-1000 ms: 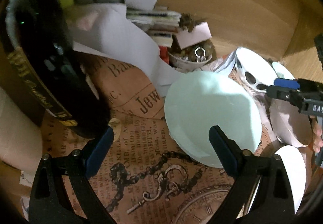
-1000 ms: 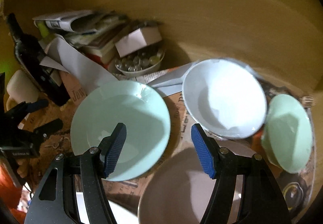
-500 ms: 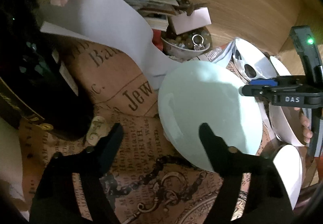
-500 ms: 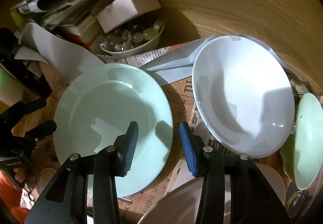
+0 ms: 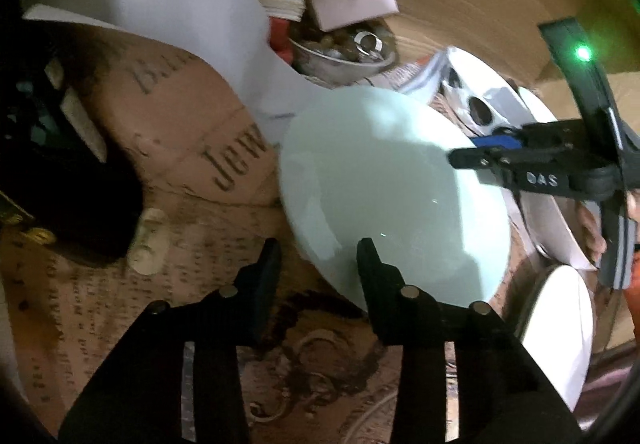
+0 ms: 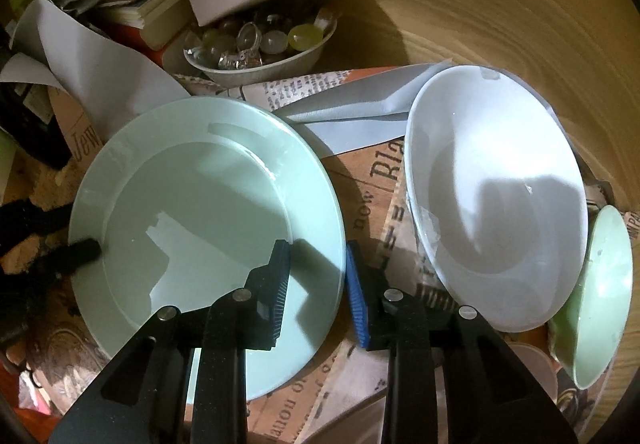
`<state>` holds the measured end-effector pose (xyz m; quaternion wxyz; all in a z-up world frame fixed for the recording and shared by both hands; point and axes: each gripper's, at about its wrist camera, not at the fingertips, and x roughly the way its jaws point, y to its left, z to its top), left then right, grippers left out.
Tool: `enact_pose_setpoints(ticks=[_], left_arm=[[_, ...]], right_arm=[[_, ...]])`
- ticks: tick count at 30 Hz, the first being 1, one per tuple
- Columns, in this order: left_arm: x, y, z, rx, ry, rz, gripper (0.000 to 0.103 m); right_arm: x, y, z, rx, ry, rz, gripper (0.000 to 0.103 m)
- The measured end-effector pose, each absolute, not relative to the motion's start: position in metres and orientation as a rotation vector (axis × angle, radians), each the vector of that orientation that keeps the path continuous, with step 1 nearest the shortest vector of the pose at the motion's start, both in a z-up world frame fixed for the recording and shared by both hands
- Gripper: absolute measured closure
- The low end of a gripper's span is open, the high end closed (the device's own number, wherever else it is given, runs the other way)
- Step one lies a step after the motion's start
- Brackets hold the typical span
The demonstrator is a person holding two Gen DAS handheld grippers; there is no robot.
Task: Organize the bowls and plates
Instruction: 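Lift the mint green plate with both grippers toward the white plate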
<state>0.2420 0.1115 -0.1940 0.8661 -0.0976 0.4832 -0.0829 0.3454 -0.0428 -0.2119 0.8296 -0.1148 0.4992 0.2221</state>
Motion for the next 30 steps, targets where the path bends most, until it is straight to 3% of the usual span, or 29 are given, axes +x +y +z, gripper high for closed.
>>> enact_pose_setpoints(ticks=[12,30], left_arm=[[0.237,0.097,-0.195,-0.154,1.001,-0.153,0.066],[0.184,0.116,-0.147,-0.184,0.831,-0.113,0.066]], right_arm=[[0.341,-0.053,-0.2,-0.193,1.019,0.505,0.085],[0.273,-0.064,-0.158,-0.117,0.865,0.551,0.085]])
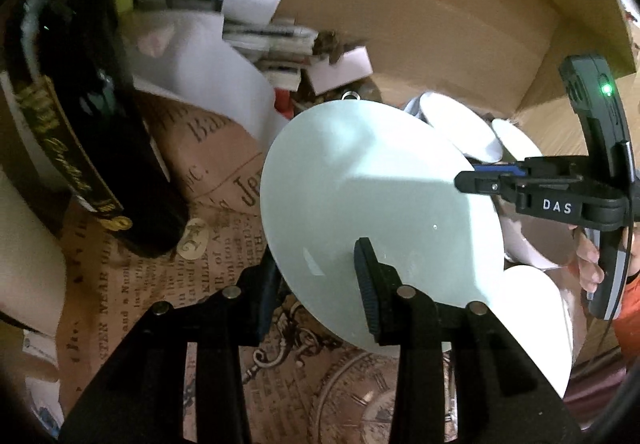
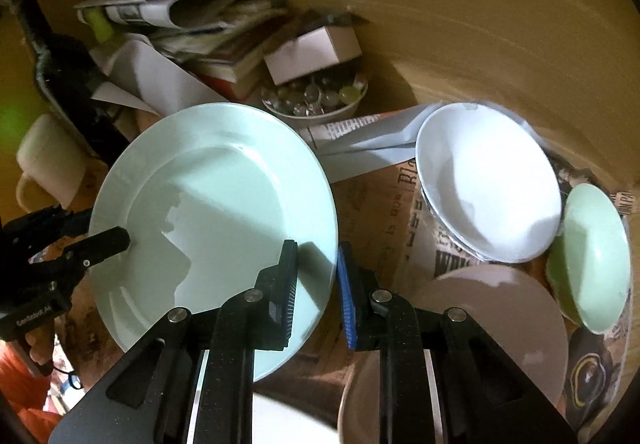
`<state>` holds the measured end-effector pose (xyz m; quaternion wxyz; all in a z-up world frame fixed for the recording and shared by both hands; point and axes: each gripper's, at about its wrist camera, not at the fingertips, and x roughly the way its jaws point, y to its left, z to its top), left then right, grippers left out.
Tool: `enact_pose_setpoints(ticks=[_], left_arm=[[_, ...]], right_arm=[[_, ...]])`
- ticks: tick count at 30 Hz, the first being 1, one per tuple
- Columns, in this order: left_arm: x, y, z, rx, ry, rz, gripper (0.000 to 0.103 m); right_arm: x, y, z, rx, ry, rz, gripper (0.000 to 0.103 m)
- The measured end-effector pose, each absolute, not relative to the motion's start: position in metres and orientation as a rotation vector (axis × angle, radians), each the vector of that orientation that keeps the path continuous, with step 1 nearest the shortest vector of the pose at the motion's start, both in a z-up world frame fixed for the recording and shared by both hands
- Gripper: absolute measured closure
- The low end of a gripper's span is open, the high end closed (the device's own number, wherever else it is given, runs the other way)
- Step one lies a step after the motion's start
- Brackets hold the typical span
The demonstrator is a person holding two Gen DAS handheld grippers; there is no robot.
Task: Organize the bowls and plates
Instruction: 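Lift the mint green plate with both grippers toward the white plate, then carry the mint green plate with both grippers over the white plate stack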
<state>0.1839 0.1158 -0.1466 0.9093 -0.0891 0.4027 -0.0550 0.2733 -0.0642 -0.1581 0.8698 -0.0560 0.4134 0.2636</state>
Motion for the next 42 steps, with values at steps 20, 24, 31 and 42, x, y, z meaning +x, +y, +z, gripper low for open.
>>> enact_pose_setpoints(ticks=[20,24,31,42], left_arm=[[0.128,0.091,-0.112,-0.143,0.724,-0.094,0.066],[0.114,0.083,-0.107,-0.134,0.715,-0.1,0.066],[0.101,0.072,-0.104,-0.116,0.727,-0.109,0.066],[0.089,0.053,-0.105,-0.086,0.748,-0.147,0.066]], right_arm=[[0.185,-0.085,-0.138,-0.115,0.707,0.529,0.085],[0.172,-0.091,-0.139,-0.099,0.693,0.526,0.085],[0.153,-0.104,-0.146,-0.048,0.693,0.524,0.085],[0.121,-0.126,-0.156,0.003,0.675,0.491,0.085]])
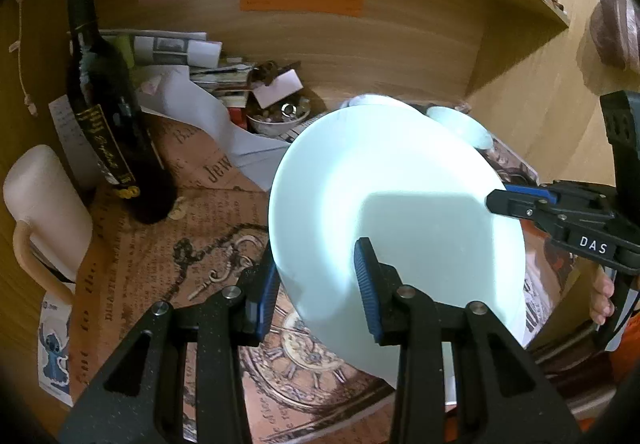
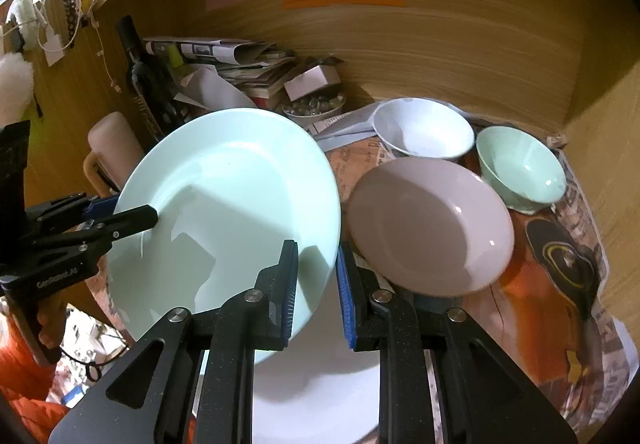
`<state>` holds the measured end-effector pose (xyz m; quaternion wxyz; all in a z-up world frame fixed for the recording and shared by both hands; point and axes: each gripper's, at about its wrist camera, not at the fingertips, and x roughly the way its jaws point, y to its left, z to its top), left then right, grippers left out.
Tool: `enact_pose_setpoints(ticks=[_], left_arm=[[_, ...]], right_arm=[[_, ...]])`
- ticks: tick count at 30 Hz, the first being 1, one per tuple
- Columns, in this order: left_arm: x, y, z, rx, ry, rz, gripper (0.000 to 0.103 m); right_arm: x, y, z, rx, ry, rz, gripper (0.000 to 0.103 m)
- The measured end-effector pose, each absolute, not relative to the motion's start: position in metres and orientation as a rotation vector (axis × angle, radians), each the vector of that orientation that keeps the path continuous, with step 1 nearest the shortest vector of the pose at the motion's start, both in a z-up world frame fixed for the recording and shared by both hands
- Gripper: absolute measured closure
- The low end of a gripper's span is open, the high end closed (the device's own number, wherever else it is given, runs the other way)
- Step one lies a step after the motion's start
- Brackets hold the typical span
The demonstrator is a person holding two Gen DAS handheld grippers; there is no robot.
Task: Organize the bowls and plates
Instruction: 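Carry the mint green plate with both grippers over the white plate stack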
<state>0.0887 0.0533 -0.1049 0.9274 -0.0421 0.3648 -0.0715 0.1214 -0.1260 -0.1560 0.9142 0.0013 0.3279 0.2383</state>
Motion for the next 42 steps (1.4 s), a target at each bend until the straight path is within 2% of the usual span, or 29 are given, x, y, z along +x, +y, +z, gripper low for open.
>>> enact_pose_setpoints(ticks=[17,42], left_arm=[[0.078,0.018,-0.126,-0.059,0.793,-0.206,0.066],[0.081,0.007,-0.168,-0.05,0.895,-0.205,0.066]], right_arm=[[0.102,-0.154,-0.185,0.077,0.723,0.455,0.085],[0.103,-0.159,-0.224,0.13,0.833,0.467,0.085]])
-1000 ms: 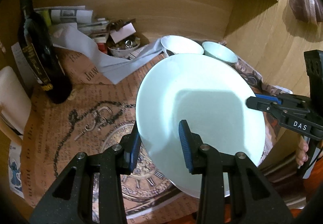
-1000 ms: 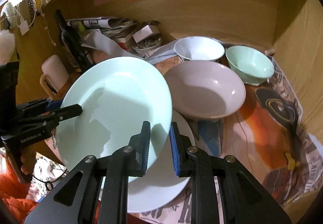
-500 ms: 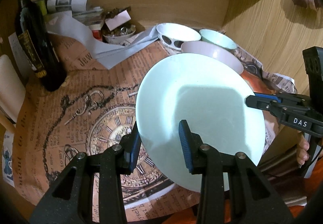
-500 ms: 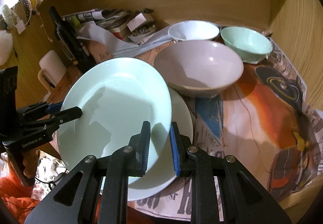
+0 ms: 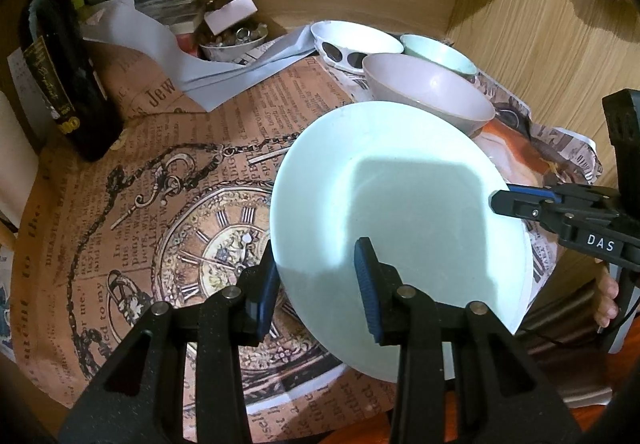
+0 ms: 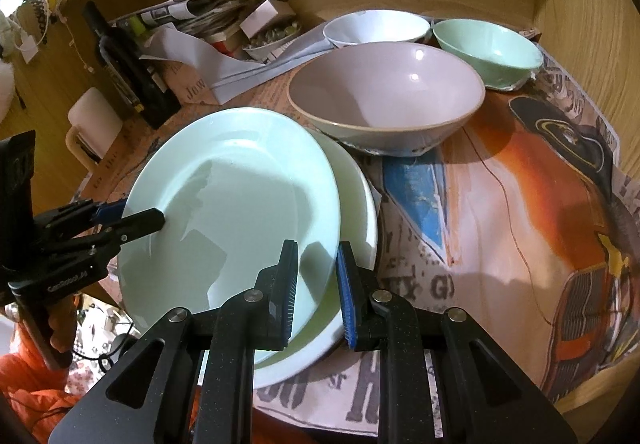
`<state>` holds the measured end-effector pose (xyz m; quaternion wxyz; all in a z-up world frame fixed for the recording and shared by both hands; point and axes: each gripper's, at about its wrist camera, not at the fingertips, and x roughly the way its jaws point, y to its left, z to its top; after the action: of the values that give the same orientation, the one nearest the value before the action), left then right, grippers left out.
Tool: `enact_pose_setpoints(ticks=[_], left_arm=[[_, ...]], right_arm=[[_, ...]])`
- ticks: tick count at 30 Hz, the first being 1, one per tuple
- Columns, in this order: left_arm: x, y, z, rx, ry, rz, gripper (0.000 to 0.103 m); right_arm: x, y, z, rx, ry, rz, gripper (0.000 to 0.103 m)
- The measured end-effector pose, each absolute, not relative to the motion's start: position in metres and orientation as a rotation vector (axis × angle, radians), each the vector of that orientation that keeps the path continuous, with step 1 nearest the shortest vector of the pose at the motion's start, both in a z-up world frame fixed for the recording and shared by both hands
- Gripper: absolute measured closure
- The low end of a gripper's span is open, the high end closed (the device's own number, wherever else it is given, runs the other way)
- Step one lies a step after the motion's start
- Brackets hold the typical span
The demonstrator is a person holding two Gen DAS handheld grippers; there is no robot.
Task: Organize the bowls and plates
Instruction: 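Carry the mint green plate with both grippers over the white plate stack, then lower the mint green plate onto the white plate and open both grippers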
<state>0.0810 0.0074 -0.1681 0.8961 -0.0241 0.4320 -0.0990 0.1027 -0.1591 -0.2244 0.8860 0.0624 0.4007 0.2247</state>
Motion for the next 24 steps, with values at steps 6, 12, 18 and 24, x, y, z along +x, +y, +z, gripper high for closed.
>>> enact_pose_setpoints(ticks=[6,12,18,24], left_arm=[[0.084,0.008,-0.173,-0.061,0.922,-0.219,0.065],[0.088,0.005,-0.176,-0.053,0.946,-0.212,0.063],[0.092,0.003,-0.176,-0.041,0.962,-0.208,0.062],[0.089,0.009,-0.163,-0.032,0.899,-0.192,0.058]], right_arm=[[0.101,-0.159,-0.224,0.124,0.825,0.47,0.085],[0.099,-0.163,-0.224,0.144,0.816,0.473,0.085],[0.097,-0.167,-0.223,0.143,0.796,0.465,0.085],[0.086,-0.185,-0.195,0.144,0.666,0.419,0.085]])
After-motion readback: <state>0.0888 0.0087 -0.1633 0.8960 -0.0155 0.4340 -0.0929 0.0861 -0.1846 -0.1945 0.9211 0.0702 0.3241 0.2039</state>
